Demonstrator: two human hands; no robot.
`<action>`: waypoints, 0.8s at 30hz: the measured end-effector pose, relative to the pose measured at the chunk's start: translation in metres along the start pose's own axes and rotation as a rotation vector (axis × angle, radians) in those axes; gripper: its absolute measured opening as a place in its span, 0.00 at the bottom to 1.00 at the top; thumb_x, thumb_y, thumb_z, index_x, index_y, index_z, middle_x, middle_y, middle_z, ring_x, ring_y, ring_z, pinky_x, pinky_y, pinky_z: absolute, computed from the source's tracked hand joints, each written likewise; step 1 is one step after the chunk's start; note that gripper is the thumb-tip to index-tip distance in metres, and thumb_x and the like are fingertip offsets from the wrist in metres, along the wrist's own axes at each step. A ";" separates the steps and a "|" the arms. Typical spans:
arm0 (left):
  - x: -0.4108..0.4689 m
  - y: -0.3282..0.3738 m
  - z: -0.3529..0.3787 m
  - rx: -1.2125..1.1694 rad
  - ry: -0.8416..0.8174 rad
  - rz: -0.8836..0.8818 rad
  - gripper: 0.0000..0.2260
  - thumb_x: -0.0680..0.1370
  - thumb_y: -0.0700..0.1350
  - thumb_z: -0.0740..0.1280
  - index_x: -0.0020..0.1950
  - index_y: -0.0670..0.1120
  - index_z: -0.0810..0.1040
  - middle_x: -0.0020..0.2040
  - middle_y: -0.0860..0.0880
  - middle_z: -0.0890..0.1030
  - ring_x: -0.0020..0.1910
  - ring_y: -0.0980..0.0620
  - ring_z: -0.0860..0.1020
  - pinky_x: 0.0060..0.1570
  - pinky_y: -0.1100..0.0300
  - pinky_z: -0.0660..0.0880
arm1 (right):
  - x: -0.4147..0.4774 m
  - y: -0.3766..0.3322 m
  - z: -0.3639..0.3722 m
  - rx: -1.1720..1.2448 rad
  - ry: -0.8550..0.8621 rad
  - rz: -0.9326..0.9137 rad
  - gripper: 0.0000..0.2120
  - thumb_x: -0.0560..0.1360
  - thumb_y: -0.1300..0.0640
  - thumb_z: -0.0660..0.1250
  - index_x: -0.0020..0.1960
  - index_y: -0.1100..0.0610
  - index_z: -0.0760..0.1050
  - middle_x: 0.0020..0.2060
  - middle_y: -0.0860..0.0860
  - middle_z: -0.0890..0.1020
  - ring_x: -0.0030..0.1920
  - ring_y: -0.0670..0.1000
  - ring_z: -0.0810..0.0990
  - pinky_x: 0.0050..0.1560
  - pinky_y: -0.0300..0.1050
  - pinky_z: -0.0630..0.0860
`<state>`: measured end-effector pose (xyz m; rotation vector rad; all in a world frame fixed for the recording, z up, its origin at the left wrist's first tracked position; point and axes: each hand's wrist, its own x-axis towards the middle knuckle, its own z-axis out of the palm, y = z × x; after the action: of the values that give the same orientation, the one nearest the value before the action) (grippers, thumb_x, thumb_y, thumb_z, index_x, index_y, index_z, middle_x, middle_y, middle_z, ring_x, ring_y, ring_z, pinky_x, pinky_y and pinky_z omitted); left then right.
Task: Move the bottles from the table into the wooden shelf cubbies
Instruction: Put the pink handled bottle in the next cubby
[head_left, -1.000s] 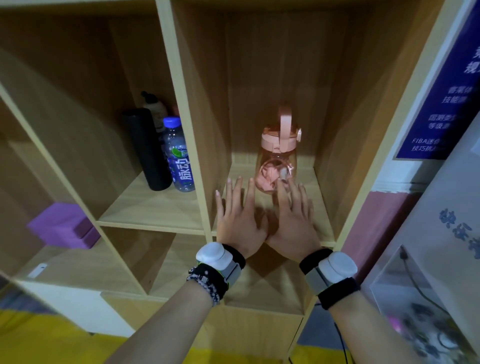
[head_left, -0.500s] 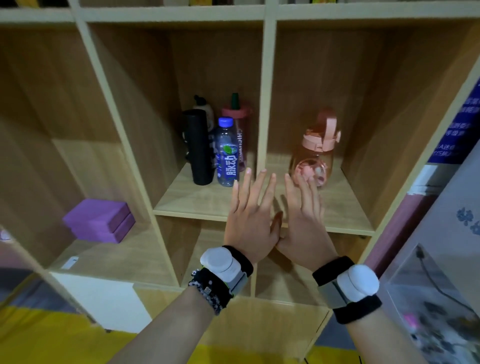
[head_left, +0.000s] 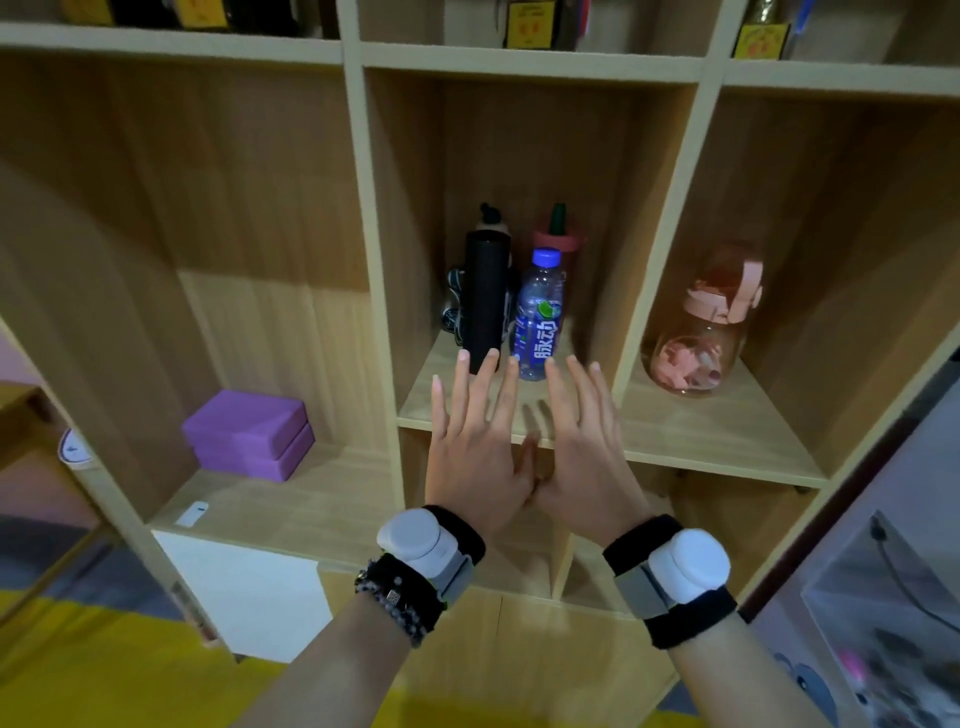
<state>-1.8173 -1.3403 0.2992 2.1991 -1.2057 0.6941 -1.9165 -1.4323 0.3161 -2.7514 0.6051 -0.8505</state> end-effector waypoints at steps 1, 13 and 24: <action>0.002 -0.005 0.001 0.009 -0.004 -0.012 0.35 0.78 0.54 0.62 0.83 0.46 0.57 0.83 0.44 0.58 0.83 0.41 0.49 0.80 0.40 0.45 | 0.005 -0.001 0.004 0.003 0.003 -0.003 0.47 0.70 0.61 0.68 0.81 0.55 0.44 0.80 0.57 0.51 0.81 0.60 0.42 0.77 0.66 0.53; 0.066 -0.054 0.064 0.043 -0.076 -0.138 0.36 0.78 0.55 0.65 0.83 0.45 0.58 0.81 0.43 0.61 0.83 0.40 0.52 0.80 0.39 0.48 | 0.092 0.036 0.069 0.117 0.064 0.090 0.48 0.70 0.52 0.72 0.81 0.60 0.49 0.78 0.60 0.57 0.79 0.60 0.52 0.79 0.56 0.54; 0.117 -0.076 0.119 -0.429 -0.285 -0.566 0.44 0.77 0.52 0.73 0.82 0.42 0.49 0.79 0.39 0.59 0.80 0.41 0.57 0.77 0.49 0.58 | 0.151 0.072 0.116 0.477 0.090 0.574 0.52 0.62 0.53 0.77 0.78 0.52 0.51 0.74 0.52 0.62 0.75 0.56 0.58 0.74 0.51 0.60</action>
<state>-1.6753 -1.4536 0.2740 2.1462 -0.7002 -0.1047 -1.7594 -1.5558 0.2745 -1.9714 0.9912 -0.8385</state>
